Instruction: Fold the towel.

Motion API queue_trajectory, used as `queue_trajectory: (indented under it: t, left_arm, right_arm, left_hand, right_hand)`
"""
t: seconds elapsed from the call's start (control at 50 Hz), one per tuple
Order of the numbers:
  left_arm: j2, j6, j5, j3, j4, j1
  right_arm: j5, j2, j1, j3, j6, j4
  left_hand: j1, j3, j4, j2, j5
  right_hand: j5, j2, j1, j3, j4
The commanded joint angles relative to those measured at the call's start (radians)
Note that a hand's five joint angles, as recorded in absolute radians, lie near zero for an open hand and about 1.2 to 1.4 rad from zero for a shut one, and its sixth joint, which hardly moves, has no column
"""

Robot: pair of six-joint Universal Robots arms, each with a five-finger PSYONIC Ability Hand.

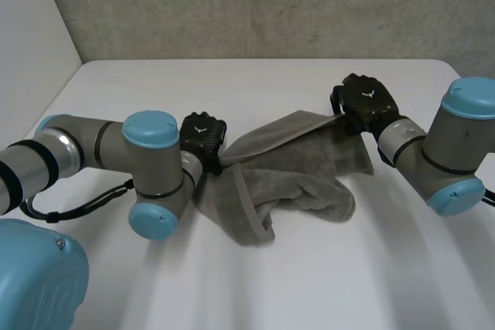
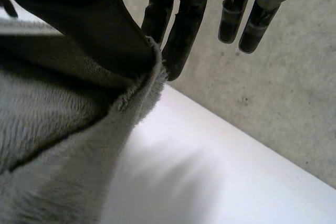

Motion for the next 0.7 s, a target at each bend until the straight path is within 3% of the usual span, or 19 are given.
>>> queue_trajectory:
  t: [0.02, 0.16, 0.2, 0.24, 0.42, 0.46, 0.54, 0.64, 0.7]
  left_arm:
    - [0.009, -0.003, 0.004, 0.003, -0.003, 0.001]
    - [0.014, -0.001, 0.013, -0.003, -0.01, 0.001]
    - [0.019, 0.001, 0.015, -0.007, -0.015, 0.002]
    - [0.026, -0.003, 0.013, -0.014, -0.021, 0.007]
    - [0.228, 0.002, 0.018, -0.167, -0.03, 0.033]
    - [0.268, 0.002, 0.019, -0.189, -0.03, 0.047]
    - [0.313, 0.002, 0.038, -0.203, -0.026, 0.076]
    - [0.289, 0.004, 0.174, -0.117, 0.02, 0.116]
    - [0.247, 0.005, 0.211, -0.013, 0.075, 0.119]
  right_arm:
    - [-0.039, -0.073, -0.007, 0.014, 0.077, 0.002]
    - [-0.044, -0.105, -0.03, 0.027, 0.086, 0.009]
    - [-0.045, -0.108, -0.032, 0.03, 0.086, 0.014]
    - [-0.047, -0.112, -0.033, 0.038, 0.085, 0.021]
    - [-0.115, -0.172, -0.055, 0.104, 0.063, 0.117]
    - [-0.168, -0.201, -0.059, 0.122, 0.016, 0.181]
    - [-0.177, -0.209, -0.059, 0.119, -0.063, 0.209]
    - [-0.174, -0.183, -0.043, 0.057, -0.168, 0.206]
    - [-0.164, -0.151, -0.03, -0.058, -0.205, 0.19]
  left_hand:
    - [0.124, -0.049, -0.054, 0.119, 0.139]
    - [0.295, -0.049, -0.054, 0.29, 0.31]
    - [0.63, -0.049, -0.054, 0.625, 0.645]
    - [0.69, -0.049, -0.054, 0.685, 0.705]
    - [0.691, -0.049, -0.054, 0.685, 0.706]
    - [0.691, -0.049, -0.054, 0.685, 0.706]
    - [0.691, -0.049, -0.054, 0.685, 0.706]
    - [0.691, -0.049, -0.054, 0.685, 0.706]
    - [0.691, -0.049, -0.054, 0.685, 0.706]
  right_hand:
    - [0.066, 0.087, 0.076, -0.047, -0.076]
    - [0.066, 0.087, 0.076, -0.047, -0.076]
    - [0.066, 0.087, 0.076, -0.047, -0.076]
    - [0.066, 0.087, 0.076, -0.047, -0.076]
    - [0.066, 0.087, 0.076, -0.047, -0.076]
    - [0.066, 0.087, 0.076, -0.047, -0.076]
    - [0.066, 0.087, 0.076, -0.047, -0.076]
    - [0.066, 0.087, 0.076, -0.047, -0.076]
    - [0.066, 0.087, 0.076, -0.047, -0.076]
